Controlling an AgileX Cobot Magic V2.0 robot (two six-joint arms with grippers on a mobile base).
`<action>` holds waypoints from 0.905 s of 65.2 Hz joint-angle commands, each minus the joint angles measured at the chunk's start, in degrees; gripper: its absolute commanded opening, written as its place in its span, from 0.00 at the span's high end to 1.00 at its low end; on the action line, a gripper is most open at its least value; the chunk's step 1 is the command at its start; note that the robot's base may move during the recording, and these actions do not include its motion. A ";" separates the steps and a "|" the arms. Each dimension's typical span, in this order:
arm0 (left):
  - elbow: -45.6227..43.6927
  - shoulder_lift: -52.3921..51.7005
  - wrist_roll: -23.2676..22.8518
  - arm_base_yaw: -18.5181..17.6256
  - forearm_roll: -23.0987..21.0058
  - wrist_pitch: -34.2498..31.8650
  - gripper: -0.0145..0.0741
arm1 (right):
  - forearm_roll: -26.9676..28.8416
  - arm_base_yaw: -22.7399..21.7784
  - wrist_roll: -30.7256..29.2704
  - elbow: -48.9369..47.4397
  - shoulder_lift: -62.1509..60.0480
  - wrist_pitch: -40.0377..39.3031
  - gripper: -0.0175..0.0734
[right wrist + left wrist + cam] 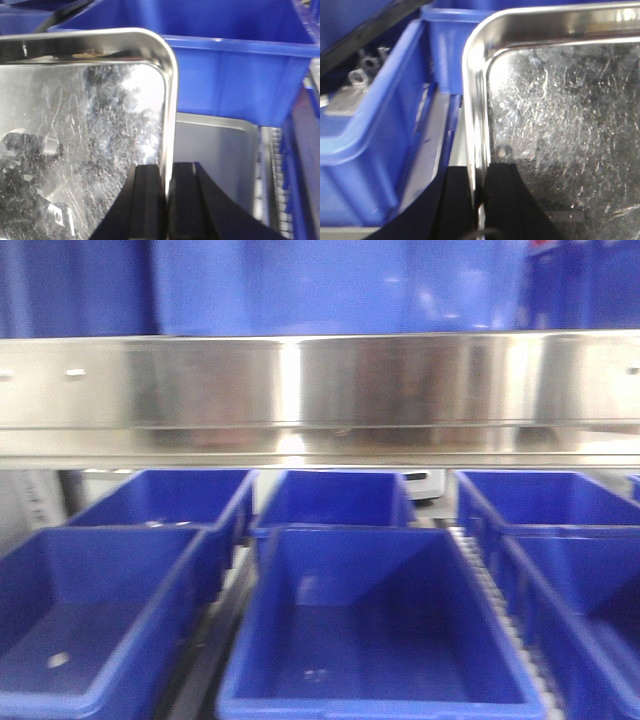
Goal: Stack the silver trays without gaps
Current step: 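Drive to the target shelf holding the tray above the other tray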
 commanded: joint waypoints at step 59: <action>-0.07 0.48 1.36 -0.73 -1.50 -4.38 0.86 | 1.05 0.72 -0.23 -0.52 -0.29 -8.30 0.82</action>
